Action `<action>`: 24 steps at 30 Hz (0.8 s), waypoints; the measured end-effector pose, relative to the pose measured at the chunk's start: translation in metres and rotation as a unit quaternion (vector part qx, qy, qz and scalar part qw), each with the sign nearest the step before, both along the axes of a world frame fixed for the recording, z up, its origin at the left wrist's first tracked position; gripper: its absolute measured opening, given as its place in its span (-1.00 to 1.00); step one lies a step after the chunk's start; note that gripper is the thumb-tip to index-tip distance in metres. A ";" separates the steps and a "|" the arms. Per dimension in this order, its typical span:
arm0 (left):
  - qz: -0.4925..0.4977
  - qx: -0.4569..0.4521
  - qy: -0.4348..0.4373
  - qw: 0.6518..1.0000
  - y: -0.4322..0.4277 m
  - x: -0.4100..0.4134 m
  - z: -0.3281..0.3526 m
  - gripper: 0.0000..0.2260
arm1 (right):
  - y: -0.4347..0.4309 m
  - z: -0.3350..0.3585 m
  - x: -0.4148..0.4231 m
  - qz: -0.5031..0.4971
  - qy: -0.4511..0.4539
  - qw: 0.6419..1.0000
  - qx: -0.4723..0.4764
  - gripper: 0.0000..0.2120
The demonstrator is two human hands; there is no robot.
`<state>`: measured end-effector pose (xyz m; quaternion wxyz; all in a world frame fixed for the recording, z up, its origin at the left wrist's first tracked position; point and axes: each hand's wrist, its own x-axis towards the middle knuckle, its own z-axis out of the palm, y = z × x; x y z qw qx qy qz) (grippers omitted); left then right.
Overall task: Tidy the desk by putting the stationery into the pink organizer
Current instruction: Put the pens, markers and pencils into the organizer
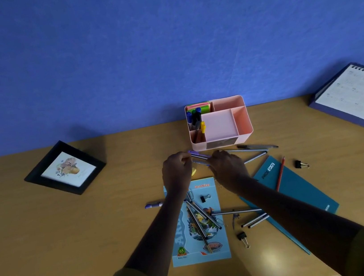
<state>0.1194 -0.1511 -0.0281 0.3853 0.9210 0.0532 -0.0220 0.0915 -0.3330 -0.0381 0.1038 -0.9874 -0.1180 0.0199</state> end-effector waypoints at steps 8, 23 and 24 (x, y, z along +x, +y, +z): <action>0.006 0.008 0.008 1.000 0.000 -0.018 -0.002 -0.81 | 0.012 -0.002 0.001 -0.002 -0.001 0.995 -0.095 -0.80; -0.010 -0.015 -0.037 0.999 0.011 -0.036 0.009 -0.89 | 0.000 0.030 -0.002 -0.024 -0.012 1.000 0.000 -0.87; -0.027 -0.021 -0.051 0.998 0.008 -0.035 0.011 -0.89 | -0.002 0.035 -0.001 -0.013 -0.001 1.000 0.023 -0.88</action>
